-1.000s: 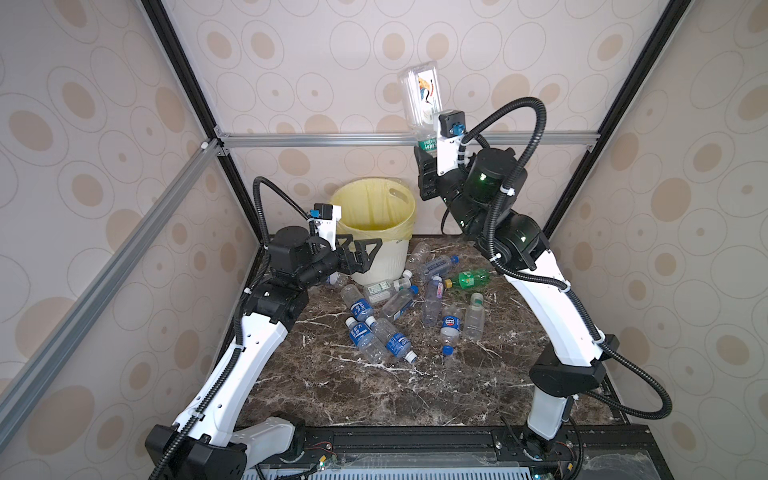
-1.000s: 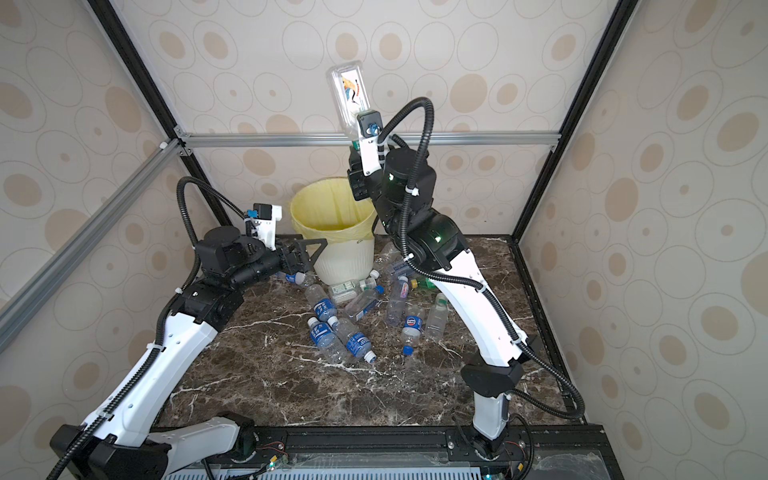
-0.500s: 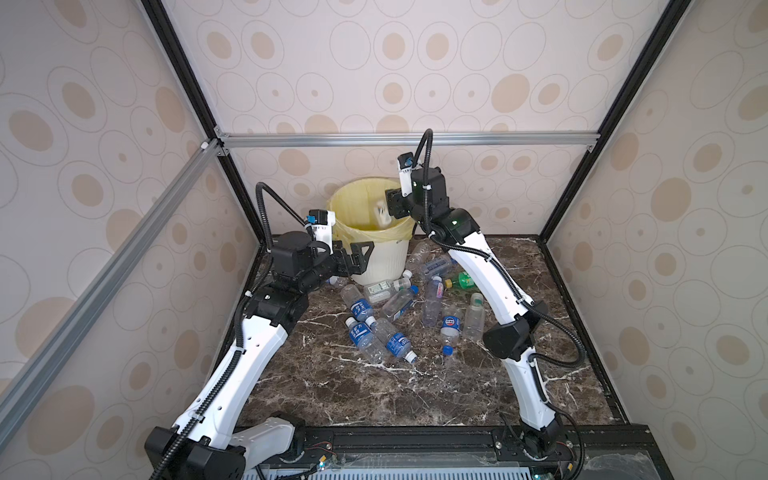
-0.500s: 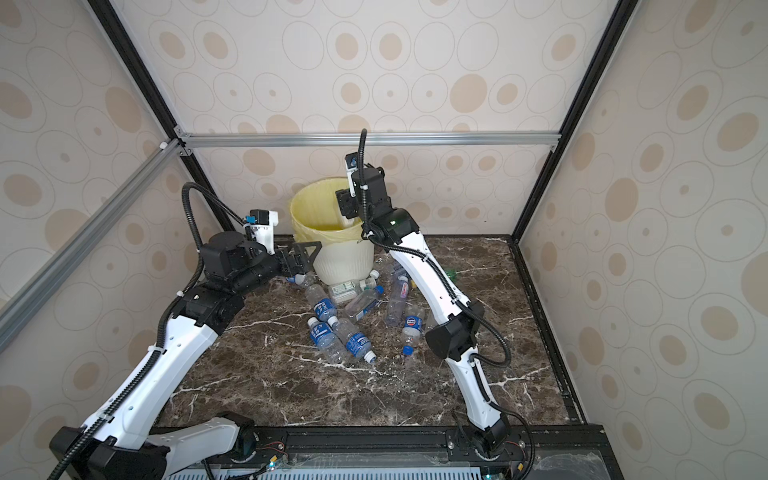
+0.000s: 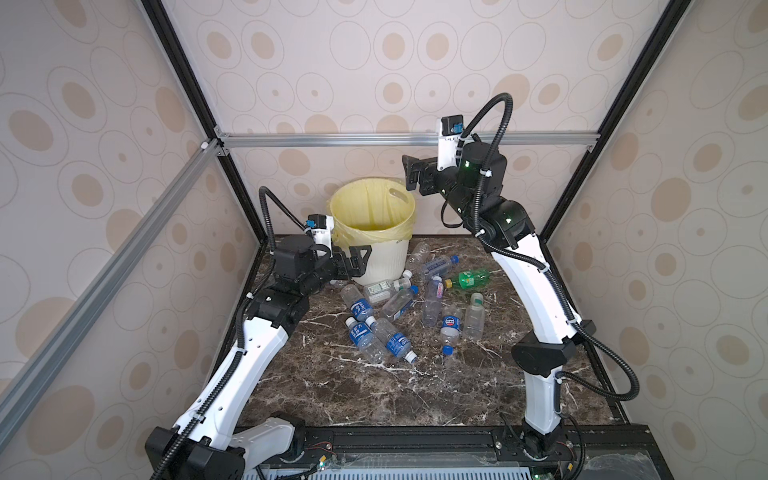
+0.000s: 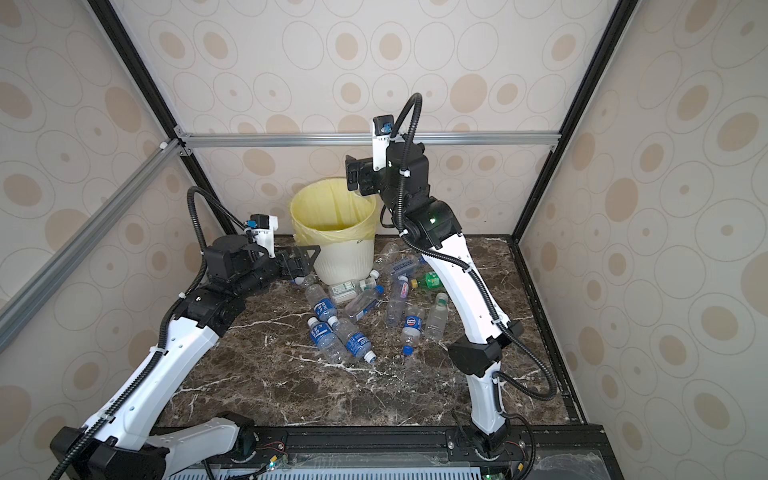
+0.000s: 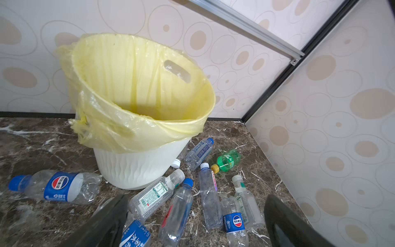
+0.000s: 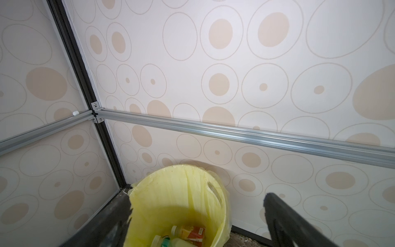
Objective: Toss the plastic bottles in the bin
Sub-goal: 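Lower the left gripper onto the Pepsi bottle beside the bin while the right arm lowers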
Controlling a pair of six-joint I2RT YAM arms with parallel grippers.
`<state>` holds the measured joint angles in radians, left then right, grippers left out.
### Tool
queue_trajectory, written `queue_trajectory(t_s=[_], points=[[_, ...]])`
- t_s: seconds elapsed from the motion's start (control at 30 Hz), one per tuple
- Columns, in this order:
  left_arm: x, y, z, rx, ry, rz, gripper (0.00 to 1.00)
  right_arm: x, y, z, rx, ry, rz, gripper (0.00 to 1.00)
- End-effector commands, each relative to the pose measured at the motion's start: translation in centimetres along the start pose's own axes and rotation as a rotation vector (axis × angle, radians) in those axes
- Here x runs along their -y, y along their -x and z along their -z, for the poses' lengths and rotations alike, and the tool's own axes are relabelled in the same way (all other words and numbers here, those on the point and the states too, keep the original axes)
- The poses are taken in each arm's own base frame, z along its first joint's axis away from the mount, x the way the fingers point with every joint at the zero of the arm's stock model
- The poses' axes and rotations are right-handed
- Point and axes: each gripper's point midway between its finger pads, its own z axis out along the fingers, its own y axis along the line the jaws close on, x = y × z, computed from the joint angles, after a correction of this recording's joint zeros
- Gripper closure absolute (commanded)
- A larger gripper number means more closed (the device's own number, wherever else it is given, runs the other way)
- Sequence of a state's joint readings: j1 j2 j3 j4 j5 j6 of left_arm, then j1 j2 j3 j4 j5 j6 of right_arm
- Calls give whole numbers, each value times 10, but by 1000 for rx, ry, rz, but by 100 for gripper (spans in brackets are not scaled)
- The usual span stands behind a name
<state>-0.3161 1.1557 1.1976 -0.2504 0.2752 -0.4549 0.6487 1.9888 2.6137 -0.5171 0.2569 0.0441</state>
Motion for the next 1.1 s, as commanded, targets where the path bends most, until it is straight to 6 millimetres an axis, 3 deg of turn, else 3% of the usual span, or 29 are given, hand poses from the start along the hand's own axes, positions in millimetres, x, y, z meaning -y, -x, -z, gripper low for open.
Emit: queue_trajectory(t_s=[0.0,0.2,0.47,0.73,0.9,1.07], points=[[-27,-6,-4,-35,155,50,1,-7,-39,-5,-116,25,10,0],[-84,-20,-2,-44,385,176,1,-32,-84,10,-220,92,66,0],[-161,-53,-3,-81,476,485,1,-69,-147,37,-308,202,92,0],[-206,-88,-28,-160,566,682,1,-109,-218,48,-388,274,120,0],[-226,-107,-52,-229,578,794,1,-134,-248,50,-410,318,149,0],[-243,-113,-83,-251,553,833,1,-146,-273,45,-444,318,185,0]])
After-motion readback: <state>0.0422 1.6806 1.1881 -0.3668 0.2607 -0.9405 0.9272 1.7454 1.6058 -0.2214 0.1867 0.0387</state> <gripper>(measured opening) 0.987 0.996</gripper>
